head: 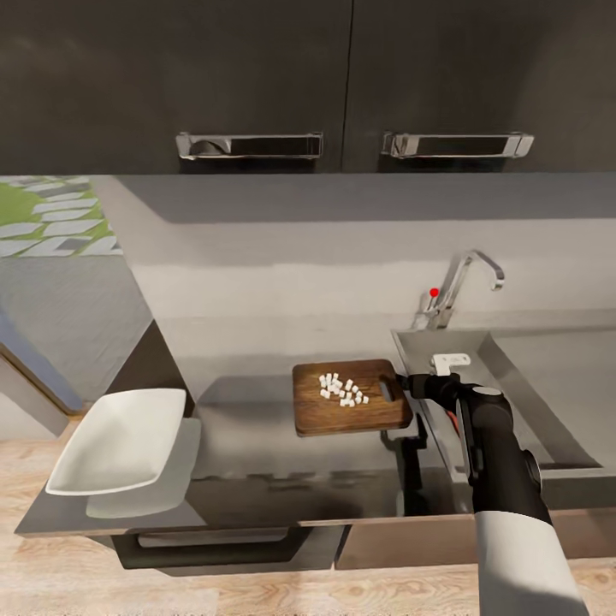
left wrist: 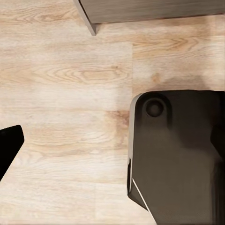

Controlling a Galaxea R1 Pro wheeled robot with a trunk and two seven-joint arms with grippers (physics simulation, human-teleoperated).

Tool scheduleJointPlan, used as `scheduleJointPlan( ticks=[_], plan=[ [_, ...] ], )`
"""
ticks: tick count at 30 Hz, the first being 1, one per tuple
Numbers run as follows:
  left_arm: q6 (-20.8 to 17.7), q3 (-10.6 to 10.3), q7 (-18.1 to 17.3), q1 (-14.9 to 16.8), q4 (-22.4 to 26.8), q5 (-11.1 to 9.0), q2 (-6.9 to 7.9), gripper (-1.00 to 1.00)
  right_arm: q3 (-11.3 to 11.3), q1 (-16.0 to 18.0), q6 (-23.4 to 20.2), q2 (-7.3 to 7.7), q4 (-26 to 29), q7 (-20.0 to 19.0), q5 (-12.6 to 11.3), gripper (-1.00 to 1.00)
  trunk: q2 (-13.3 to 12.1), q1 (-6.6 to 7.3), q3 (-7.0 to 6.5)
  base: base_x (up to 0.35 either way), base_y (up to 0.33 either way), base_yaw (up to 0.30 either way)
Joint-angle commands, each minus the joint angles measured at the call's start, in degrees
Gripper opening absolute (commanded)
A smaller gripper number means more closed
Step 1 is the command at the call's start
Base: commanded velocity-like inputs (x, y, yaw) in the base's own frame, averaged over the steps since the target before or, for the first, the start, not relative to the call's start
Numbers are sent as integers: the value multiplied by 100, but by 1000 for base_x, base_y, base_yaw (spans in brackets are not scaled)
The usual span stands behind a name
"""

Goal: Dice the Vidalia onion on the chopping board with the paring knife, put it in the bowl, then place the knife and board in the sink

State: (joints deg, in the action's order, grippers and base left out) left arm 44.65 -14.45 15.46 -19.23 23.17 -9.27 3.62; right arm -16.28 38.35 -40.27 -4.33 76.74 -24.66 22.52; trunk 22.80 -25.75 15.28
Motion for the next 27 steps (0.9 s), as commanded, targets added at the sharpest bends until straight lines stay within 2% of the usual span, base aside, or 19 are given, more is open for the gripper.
scheduleJointPlan(
  ticks=[1, 27],
  plan=[
    [8, -49, 18, -2, 12, -58, 7, 100, -15, 6, -12, -7, 8, -57, 60, 100, 11, -3, 19, 0, -4, 0],
    [8, -49, 18, -1, 12, -58, 7, 100, -11, 6, -15, -15, -32, -57, 60, 100, 11, -3, 258, 5, -9, 0]
  ],
)
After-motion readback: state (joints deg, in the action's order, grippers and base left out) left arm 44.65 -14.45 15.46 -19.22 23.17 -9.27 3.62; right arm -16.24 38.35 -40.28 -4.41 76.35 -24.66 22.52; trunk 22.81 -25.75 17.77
